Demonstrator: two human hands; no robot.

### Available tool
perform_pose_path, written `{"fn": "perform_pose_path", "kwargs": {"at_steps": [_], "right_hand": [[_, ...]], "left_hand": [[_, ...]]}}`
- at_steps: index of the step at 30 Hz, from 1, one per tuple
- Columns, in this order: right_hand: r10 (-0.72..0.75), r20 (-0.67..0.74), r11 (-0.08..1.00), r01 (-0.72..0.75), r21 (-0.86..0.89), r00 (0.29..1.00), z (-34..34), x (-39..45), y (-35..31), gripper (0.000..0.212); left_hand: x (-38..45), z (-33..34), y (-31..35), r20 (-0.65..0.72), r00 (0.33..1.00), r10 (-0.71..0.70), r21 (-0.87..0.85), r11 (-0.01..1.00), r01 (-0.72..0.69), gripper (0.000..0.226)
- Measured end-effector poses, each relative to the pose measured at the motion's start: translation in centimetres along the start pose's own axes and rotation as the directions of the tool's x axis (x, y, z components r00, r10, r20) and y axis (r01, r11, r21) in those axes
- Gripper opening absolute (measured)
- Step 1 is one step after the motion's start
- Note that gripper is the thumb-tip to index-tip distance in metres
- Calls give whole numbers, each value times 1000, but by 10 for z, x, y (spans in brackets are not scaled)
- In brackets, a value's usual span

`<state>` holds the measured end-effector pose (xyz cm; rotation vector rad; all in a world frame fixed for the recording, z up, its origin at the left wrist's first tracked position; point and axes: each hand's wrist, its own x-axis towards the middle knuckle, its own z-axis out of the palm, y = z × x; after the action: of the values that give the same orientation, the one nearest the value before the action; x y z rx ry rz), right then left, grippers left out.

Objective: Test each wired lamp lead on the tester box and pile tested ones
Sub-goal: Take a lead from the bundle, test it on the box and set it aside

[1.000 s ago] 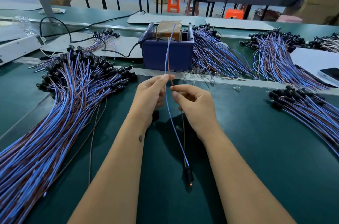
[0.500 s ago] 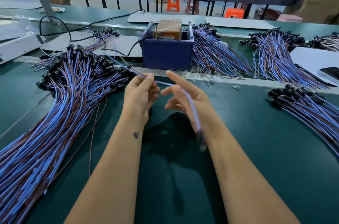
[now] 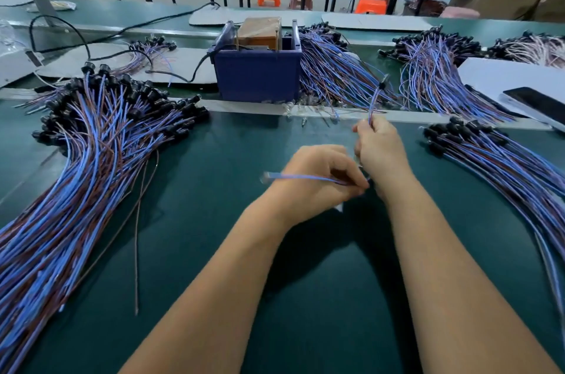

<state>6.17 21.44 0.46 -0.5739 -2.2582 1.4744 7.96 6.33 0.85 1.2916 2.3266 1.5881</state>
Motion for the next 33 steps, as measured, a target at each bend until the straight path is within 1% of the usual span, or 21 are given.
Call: {"fn": "perform_pose_path", "kwargs": {"at_steps": [1, 3, 4, 6, 8, 11, 14, 15, 17, 18, 20, 22, 24, 25, 27, 29, 31, 33], "right_hand": [[-13, 24, 986, 17, -164, 1000, -10, 3, 3, 20], [-22, 47, 902, 40, -429, 999, -32, 7, 9, 18], [-22, 62, 854, 51, -518, 998, -43, 8, 12, 19], [-18, 101, 768, 78, -636, 995, -66, 6, 18, 21], [2, 130, 683, 93, -725, 992, -88, 4, 22, 21], [74, 144, 559, 79, -825, 987, -118, -1, 22, 15], [154, 60, 452, -16, -892, 986, -140, -4, 20, 10], [176, 28, 436, -53, -898, 984, -145, -4, 19, 7], [180, -30, 429, -106, -897, 983, -150, -5, 19, 10], [152, -60, 417, -119, -901, 987, -149, -6, 19, 17], [57, -104, 397, -118, -910, 993, -141, -8, 18, 36], [-44, -82, 436, -55, -898, 996, -124, -8, 14, 46], [-93, -14, 530, 37, -847, 996, -100, -8, 9, 47], [-102, 18, 585, 75, -808, 995, -87, -8, 7, 46], [-123, 70, 681, 136, -719, 990, -59, -12, 2, 42], [-149, 114, 752, 187, -632, 982, -28, -17, -3, 38], [-179, 157, 799, 236, -552, 971, 3, -20, -10, 35], [-210, 186, 847, 274, -455, 960, 33, -25, -19, 34]], "left_hand": [[0, 11, 5, 36, 997, 70, 29, 997, -71, 14], [1, 32, 14, 58, 984, 171, 51, 983, -174, 16], [3, 42, 19, 54, 982, 181, 58, 981, -184, 18], [5, 60, 29, 57, 987, 151, 79, 985, -155, 19], [7, 78, 40, 114, 983, 144, 101, 983, -156, 17], [8, 100, 55, 267, 953, 143, 156, 969, -189, 19], [6, 117, 65, 436, 892, 123, 203, 952, -230, 38], [5, 121, 67, 469, 877, 105, 226, 945, -234, 44], [5, 124, 67, 479, 875, 63, 246, 948, -203, 50], [6, 123, 66, 468, 883, 38, 242, 955, -170, 50], [9, 116, 64, 408, 913, -23, 241, 967, -83, 48], [12, 106, 61, 287, 952, -111, 203, 978, 53, 42], [12, 91, 54, 91, 976, -197, 85, 978, 190, 37], [12, 81, 49, -31, 972, -232, 32, 972, 233, 37], [11, 59, 36, -235, 923, -304, -39, 952, 304, 35], [9, 34, 21, -368, 854, -367, -69, 927, 369, 29], [5, 9, 5, -463, 786, -410, -94, 904, 416, 28], [-1, -15, -11, -511, 737, -443, -64, 874, 481, 29]]}}
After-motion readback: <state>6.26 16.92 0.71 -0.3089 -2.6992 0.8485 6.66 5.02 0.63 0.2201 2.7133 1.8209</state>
